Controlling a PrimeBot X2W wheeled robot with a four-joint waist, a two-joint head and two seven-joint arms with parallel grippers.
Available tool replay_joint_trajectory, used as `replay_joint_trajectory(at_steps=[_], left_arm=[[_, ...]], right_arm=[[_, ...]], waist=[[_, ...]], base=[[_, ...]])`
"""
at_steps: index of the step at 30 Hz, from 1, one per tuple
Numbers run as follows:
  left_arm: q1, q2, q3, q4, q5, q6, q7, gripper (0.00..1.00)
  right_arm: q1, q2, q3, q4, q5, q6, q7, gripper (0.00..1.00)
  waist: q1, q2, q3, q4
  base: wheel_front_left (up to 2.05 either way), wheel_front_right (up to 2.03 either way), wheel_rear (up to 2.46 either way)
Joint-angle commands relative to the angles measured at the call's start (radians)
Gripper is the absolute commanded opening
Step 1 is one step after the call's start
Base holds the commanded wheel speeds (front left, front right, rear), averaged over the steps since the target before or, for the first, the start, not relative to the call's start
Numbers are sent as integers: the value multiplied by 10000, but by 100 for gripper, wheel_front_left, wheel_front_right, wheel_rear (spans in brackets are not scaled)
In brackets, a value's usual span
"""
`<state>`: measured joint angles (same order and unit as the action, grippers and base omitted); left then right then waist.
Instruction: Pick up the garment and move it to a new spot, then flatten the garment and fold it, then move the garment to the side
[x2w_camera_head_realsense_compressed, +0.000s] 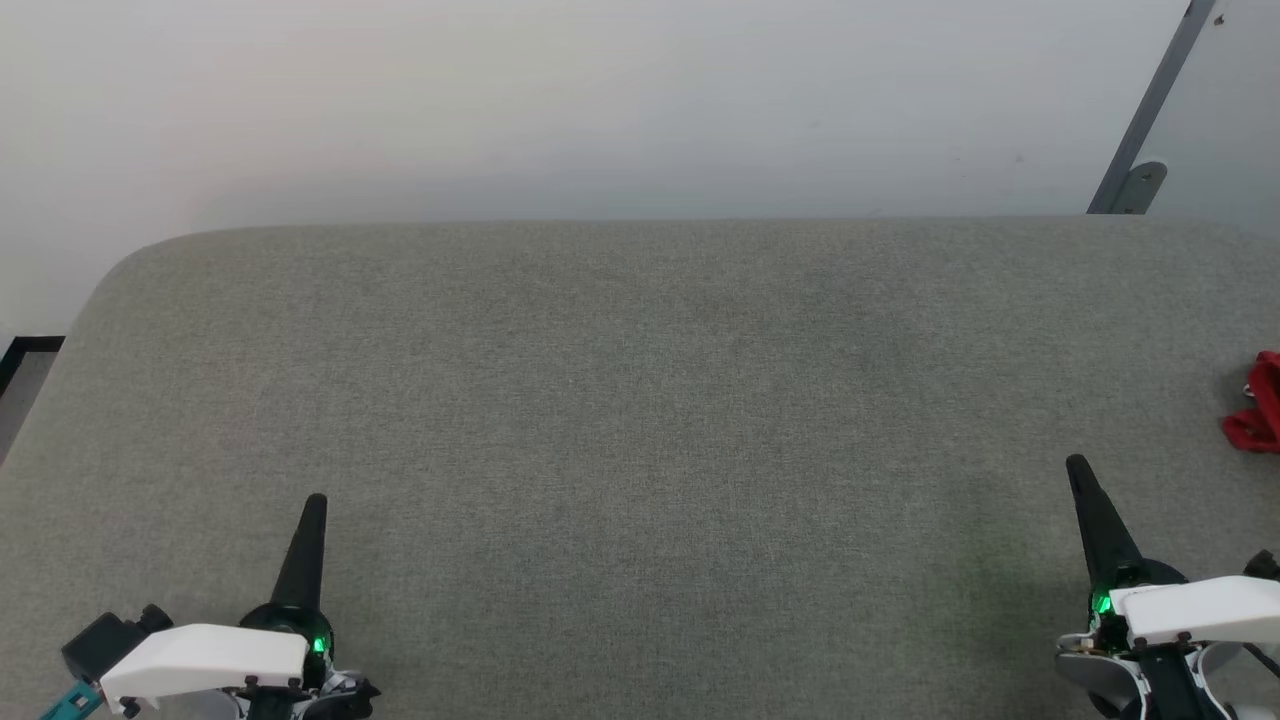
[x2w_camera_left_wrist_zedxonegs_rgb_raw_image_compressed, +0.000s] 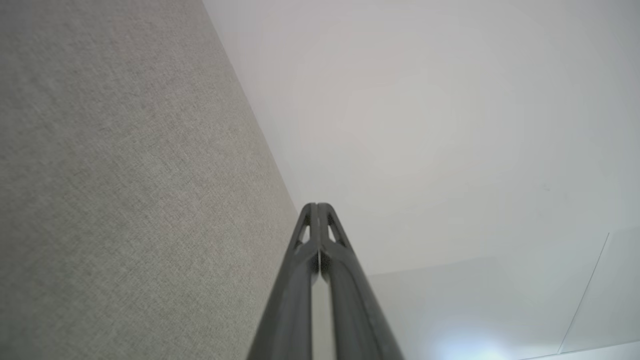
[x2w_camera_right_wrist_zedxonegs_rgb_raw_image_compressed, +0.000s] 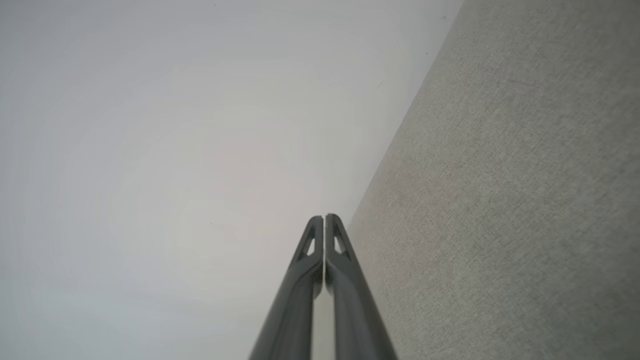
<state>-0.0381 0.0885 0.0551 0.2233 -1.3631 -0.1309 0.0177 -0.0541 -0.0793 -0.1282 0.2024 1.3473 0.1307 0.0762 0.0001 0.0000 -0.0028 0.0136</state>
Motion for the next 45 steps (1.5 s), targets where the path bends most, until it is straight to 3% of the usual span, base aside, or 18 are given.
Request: replay_joint_trajectory(at_steps=[1, 33, 45], left_arm=[[-243, -10, 65, -17, -200, 3, 68, 0], [-674, -217, 373, 191, -2380, 4, 723, 0], [-768, -265, 435, 220, -2652, 4, 853, 0]], right_arm=[[-215, 13, 29, 2, 210, 1, 38, 0], [-560, 284, 134, 395, 2359, 0, 357, 0], [-573, 308, 145, 452, 2671, 0, 393, 0]], waist=[[0, 0, 2, -4], [-1, 0, 50, -114], [-1, 0, 59, -136]], base=[[0, 0, 0], [0, 0, 0], [0, 0, 0]])
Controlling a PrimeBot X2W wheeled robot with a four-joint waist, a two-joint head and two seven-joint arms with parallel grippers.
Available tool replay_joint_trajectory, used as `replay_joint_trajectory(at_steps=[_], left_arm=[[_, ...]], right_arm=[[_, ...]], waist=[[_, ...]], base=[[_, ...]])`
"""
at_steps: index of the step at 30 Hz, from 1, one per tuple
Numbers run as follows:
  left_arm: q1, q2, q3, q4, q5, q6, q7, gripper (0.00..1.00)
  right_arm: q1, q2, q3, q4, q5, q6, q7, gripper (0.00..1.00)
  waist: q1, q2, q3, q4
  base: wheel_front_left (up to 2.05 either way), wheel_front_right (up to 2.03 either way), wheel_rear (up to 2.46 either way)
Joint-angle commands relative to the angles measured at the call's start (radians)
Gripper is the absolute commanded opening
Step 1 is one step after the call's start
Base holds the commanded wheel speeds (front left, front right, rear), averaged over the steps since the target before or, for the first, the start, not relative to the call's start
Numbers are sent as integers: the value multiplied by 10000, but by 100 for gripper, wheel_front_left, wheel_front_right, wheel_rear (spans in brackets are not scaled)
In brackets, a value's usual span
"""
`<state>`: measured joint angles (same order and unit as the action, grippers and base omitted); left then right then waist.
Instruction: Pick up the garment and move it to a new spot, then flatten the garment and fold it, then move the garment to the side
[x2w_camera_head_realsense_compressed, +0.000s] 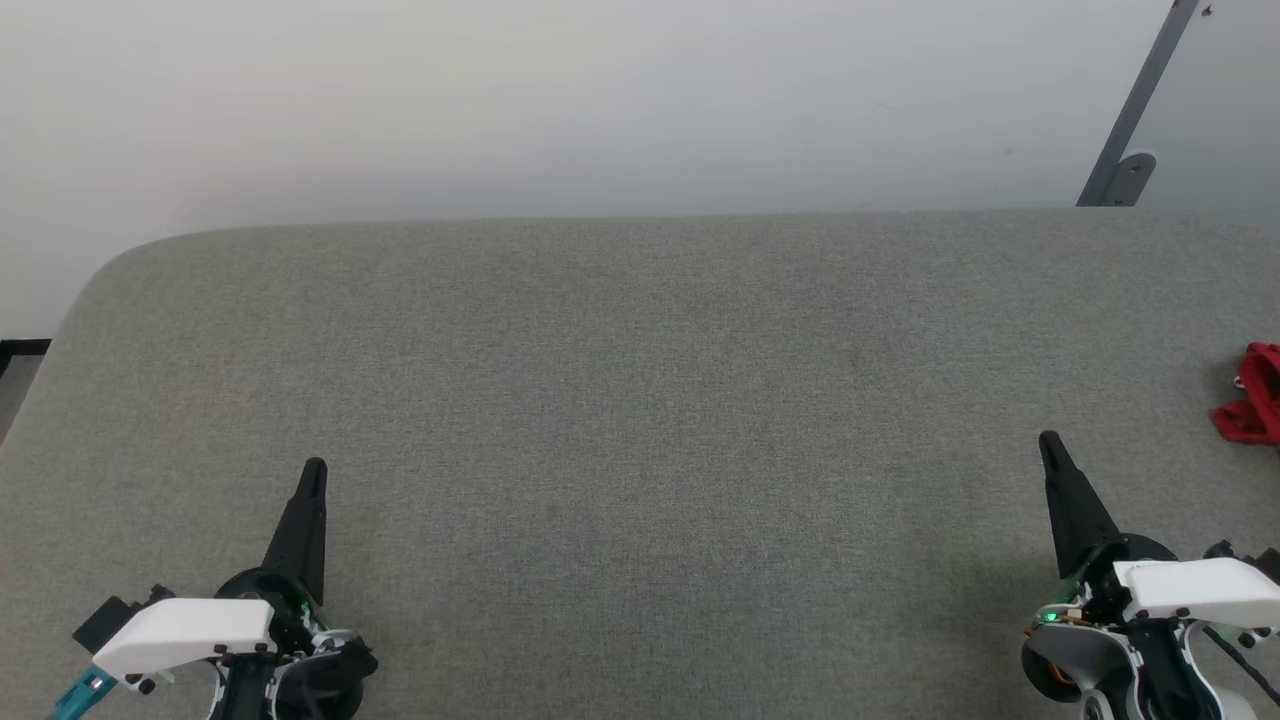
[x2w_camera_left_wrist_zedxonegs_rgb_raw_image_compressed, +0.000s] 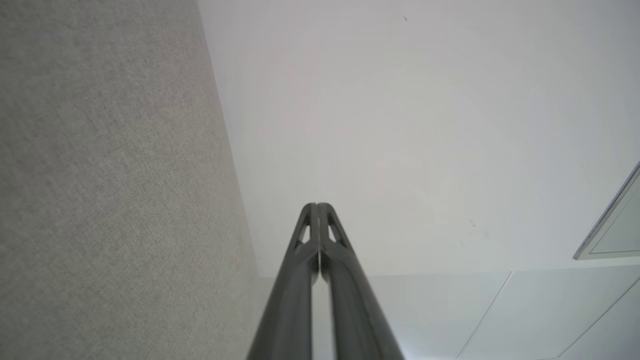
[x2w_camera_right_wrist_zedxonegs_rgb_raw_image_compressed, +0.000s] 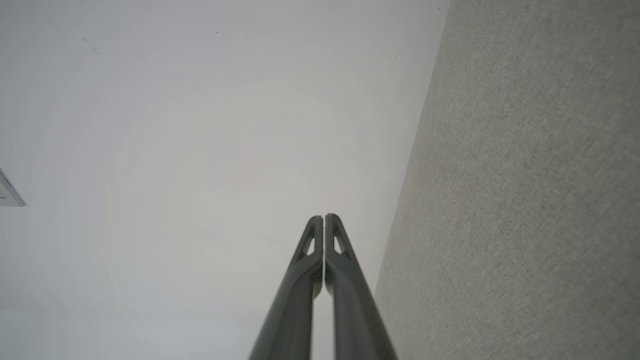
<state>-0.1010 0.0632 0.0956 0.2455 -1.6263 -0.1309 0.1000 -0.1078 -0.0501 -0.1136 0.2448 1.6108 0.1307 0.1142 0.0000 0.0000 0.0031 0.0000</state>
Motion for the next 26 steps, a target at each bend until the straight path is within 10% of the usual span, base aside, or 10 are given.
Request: replay_joint_trajectory(at_steps=[1, 26], left_arm=[[-139, -14, 33, -2, -16, 4, 33, 0], [-145, -53, 87, -2, 49, 4, 72, 0]], right_arm=[[-36, 17, 0, 29, 36, 0, 13, 0], [-36, 17, 1, 29, 38, 0, 13, 0]], waist=[[0, 0, 0, 0], [0, 0, 0, 0]], base=[[0, 0, 0], [0, 0, 0]])
